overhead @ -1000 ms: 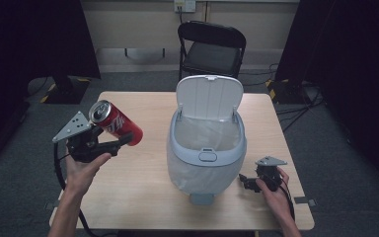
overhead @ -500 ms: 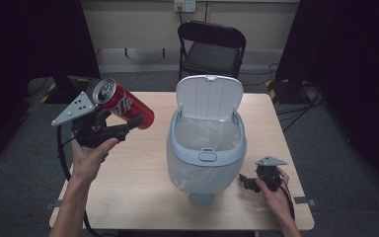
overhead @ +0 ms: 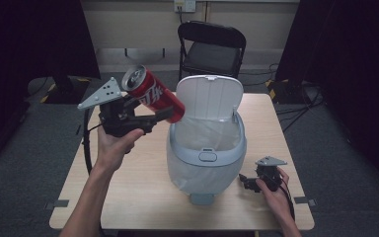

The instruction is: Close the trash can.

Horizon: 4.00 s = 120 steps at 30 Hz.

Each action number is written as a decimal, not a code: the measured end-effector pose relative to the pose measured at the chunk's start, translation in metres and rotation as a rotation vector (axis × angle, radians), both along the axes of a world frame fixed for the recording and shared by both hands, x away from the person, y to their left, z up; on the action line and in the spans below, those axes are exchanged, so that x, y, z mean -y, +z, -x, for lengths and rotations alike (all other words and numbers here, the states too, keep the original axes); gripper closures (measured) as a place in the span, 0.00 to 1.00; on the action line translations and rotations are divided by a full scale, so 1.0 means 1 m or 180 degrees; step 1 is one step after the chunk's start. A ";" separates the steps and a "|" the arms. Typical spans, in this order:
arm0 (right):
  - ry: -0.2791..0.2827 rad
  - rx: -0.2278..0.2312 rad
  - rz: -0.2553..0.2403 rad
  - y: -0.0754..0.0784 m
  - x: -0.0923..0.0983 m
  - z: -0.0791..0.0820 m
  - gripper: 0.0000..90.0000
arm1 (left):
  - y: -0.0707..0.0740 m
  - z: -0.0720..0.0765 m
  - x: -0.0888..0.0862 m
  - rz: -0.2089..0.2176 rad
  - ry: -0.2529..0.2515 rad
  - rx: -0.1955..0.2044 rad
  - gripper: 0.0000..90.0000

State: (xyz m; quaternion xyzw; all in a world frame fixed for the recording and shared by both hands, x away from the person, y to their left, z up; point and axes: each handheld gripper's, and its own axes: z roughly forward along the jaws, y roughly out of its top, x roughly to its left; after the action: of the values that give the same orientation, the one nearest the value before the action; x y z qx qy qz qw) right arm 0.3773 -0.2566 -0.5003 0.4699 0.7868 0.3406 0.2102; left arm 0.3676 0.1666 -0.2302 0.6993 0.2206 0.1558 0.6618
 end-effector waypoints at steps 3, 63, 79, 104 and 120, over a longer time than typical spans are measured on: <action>0.0000 0.0000 0.0000 0.000 0.000 0.000 0.13 | 0.002 -0.004 0.014 0.0000 -0.0088 -0.0017 0.38; 0.0016 -0.0005 -0.0002 0.000 0.000 0.000 0.13 | -0.001 -0.107 0.013 -0.0125 0.0495 -0.0489 0.68; 0.0019 -0.0004 -0.0001 0.000 0.000 -0.001 0.13 | -0.017 -0.061 0.040 -0.0654 -0.0296 -0.0365 0.43; 0.0020 -0.0002 0.0001 0.000 0.000 0.000 0.13 | -0.052 -0.006 0.092 -0.1088 -0.0561 -0.0023 0.33; 0.0016 -0.0006 -0.0002 0.000 0.000 0.000 0.13 | -0.050 -0.018 0.030 -0.0725 0.0066 -0.0304 0.31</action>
State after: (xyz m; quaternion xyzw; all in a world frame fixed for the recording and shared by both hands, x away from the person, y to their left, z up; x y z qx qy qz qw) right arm 0.3778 -0.2568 -0.5003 0.4682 0.7881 0.3410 0.2084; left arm 0.3858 0.1369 -0.2802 0.7742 0.2400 0.1532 0.5652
